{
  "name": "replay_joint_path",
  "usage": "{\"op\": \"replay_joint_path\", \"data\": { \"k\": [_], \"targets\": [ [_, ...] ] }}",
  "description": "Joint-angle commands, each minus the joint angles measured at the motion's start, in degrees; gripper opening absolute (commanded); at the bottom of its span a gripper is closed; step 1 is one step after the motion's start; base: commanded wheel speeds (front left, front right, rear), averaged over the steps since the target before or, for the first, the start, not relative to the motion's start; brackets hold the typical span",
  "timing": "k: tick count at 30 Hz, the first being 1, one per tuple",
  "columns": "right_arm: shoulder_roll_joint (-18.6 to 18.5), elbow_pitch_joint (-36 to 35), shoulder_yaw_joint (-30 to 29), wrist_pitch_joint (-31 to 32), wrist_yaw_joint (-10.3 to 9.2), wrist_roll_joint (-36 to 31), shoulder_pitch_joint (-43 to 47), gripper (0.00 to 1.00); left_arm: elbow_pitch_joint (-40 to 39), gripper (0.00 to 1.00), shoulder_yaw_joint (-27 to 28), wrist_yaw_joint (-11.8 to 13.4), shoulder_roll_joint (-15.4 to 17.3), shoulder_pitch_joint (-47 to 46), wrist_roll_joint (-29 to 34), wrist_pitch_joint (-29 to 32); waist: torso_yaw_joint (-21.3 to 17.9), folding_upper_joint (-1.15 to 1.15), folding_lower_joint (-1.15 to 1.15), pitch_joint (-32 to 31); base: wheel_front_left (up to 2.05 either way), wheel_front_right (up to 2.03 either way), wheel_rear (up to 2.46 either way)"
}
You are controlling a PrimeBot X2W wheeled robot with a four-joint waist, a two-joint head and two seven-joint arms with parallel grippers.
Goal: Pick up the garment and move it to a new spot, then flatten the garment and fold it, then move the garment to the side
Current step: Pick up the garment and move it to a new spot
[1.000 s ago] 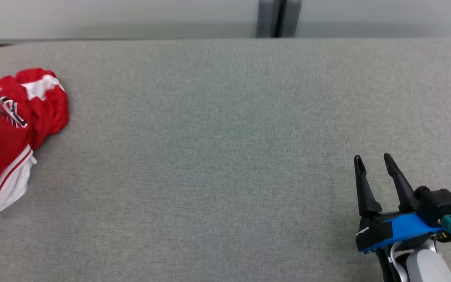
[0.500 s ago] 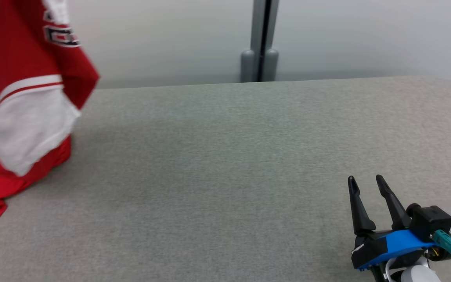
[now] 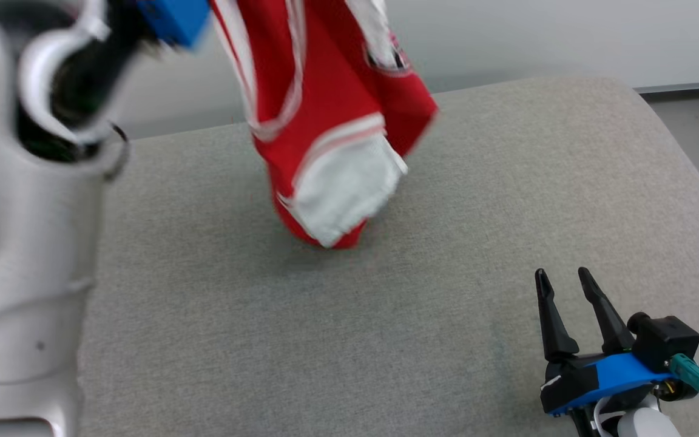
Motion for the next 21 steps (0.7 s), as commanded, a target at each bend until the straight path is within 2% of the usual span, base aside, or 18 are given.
{"op": "replay_joint_path", "data": {
  "k": [1,6,11,12,13,14,17,21],
  "targets": [
    [-0.2,0.2,0.1,-0.4,0.03,0.3,-0.7,1.0,0.4,0.0,-1.0,-0.4,-0.5,2.4,0.0,-0.5,-0.4,0.0,0.0,0.3,0.0,0.0,0.0],
    [-0.2,0.9,0.4,-0.9,0.03,0.8,-1.2,1.0,4.5,0.0,-4.8,-0.7,-3.4,12.7,1.0,-4.9,-1.3,0.0,0.0,1.5,0.0,0.0,0.0],
    [-0.2,1.6,1.0,-1.2,0.03,1.4,-2.1,1.0,12.2,0.0,-9.1,-1.1,-5.6,22.7,3.7,-11.5,-1.8,0.0,0.0,1.8,0.0,0.0,0.0],
    [-0.2,1.8,1.2,-1.3,0.03,1.4,-2.1,1.0,13.9,0.16,-10.0,-1.2,-5.8,24.2,4.6,-12.8,-1.8,0.0,0.0,1.9,0.0,0.0,0.0],
    [-0.2,1.9,1.1,-1.4,0.03,1.3,-1.9,1.0,15.2,0.65,-10.8,-1.2,-6.2,25.8,5.1,-14.5,-1.8,0.0,0.0,1.7,0.0,0.0,0.0],
    [-0.2,1.9,1.2,-1.4,0.03,1.4,-1.8,1.0,16.5,1.0,-11.8,-1.4,-6.4,27.0,6.1,-16.0,-1.7,0.0,0.0,1.7,0.0,0.0,0.0],
    [-0.2,2.1,1.0,-1.4,0.03,0.7,-1.4,1.0,19.8,1.0,-13.1,-1.4,-7.1,30.6,7.0,-19.6,-1.0,0.0,0.0,1.1,0.0,0.0,0.0],
    [-0.2,1.7,0.0,-0.7,0.03,-0.3,-0.6,1.0,19.8,1.0,-13.1,-2.5,-8.1,34.1,5.7,-25.2,0.7,0.0,0.0,-0.2,0.0,0.0,0.0]
  ]
}}
